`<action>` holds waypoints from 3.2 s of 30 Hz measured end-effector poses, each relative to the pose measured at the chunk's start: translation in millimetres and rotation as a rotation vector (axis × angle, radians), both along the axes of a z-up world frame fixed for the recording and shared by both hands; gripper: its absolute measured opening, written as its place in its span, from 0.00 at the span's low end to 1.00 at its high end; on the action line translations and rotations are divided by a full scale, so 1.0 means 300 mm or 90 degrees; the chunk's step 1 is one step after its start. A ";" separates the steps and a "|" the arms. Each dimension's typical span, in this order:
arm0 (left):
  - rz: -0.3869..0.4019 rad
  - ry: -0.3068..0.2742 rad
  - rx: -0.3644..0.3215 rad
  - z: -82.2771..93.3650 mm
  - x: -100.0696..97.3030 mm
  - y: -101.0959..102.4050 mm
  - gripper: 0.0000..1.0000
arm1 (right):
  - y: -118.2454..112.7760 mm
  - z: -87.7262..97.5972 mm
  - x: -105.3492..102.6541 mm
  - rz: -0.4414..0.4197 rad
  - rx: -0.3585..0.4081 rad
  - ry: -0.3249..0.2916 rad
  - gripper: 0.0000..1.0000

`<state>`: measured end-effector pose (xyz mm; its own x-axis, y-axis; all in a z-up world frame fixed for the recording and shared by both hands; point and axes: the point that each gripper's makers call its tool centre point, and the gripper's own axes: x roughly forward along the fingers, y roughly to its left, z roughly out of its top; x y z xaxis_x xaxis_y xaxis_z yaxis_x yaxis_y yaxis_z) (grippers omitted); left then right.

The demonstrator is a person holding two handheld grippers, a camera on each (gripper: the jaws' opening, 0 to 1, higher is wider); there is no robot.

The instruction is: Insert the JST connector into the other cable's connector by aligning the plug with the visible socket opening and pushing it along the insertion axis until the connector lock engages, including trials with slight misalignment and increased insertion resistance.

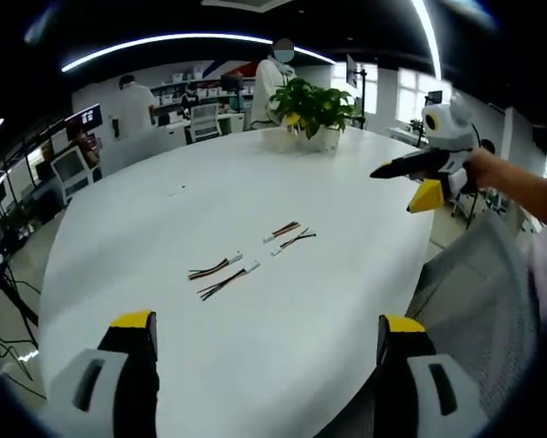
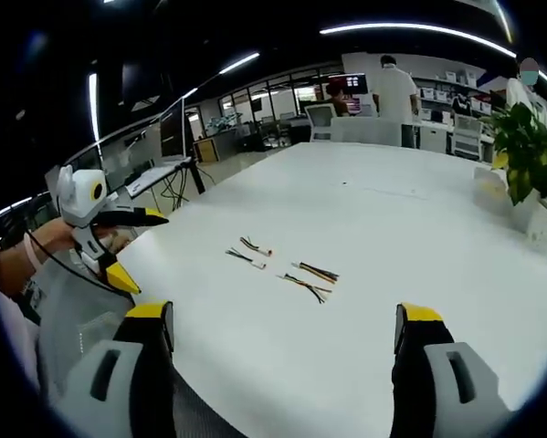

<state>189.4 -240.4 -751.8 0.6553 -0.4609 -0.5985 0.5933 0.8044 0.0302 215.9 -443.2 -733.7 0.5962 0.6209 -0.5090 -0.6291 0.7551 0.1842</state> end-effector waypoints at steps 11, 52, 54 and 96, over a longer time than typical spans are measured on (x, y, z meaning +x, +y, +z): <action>0.007 0.004 0.003 -0.010 0.000 0.014 0.99 | 0.004 0.002 0.015 -0.001 0.000 0.000 0.97; 0.015 0.009 0.029 -0.025 0.050 0.039 0.96 | 0.005 -0.006 0.045 0.014 -0.016 0.005 0.92; 0.019 0.008 0.011 -0.017 0.056 0.030 0.96 | 0.007 -0.010 0.047 0.016 -0.020 0.006 0.92; -0.005 -0.008 0.032 -0.020 0.195 0.000 0.90 | 0.051 -0.020 0.176 0.030 -0.025 -0.014 0.87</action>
